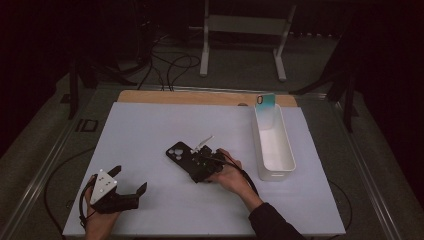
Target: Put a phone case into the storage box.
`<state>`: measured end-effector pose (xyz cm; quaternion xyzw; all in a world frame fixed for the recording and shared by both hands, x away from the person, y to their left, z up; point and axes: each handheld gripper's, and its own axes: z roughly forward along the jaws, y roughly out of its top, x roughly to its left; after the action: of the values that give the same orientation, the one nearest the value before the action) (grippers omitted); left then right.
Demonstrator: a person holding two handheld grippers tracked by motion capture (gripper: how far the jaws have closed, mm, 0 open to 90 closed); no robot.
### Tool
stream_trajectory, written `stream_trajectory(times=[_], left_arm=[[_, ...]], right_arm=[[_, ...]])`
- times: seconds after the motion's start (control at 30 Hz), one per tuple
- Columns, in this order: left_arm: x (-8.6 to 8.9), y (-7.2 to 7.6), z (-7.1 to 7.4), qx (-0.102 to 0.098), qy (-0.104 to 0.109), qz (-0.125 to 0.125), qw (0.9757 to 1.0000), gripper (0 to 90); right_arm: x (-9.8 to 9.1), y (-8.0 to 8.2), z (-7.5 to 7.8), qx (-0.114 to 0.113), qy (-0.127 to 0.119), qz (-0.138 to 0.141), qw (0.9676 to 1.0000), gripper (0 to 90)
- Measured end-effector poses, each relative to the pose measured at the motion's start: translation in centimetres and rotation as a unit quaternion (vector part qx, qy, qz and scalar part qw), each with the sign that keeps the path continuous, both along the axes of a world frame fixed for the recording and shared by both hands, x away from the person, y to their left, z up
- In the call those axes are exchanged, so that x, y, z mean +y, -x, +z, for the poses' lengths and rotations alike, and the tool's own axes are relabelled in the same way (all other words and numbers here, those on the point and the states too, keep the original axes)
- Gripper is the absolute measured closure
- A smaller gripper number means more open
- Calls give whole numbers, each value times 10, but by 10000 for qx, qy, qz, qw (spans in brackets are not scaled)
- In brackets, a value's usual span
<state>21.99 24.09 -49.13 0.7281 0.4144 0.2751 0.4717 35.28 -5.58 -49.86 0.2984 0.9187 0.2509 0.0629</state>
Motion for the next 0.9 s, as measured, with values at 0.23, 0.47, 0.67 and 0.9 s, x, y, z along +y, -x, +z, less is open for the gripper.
stream_trajectory(times=[0.23, 0.47, 0.67, 0.9], left_arm=[[-5, -4, 7, 124, 325, -37, 9994, 0], [-13, -11, 18, 295, 568, -70, 9979, 0], [-28, -23, 25, 366, 629, -125, 9973, 0], [-56, -38, 36, 386, 644, -374, 9965, 0]], right_arm=[[-8, 6, 13, -156, -254, -1, 9996, 155], [-19, 14, 27, -416, -528, -48, 9977, 153], [-32, 22, 40, -643, -844, -154, 9942, 153], [-46, 34, 53, -931, -1175, -207, 9885, 153]])
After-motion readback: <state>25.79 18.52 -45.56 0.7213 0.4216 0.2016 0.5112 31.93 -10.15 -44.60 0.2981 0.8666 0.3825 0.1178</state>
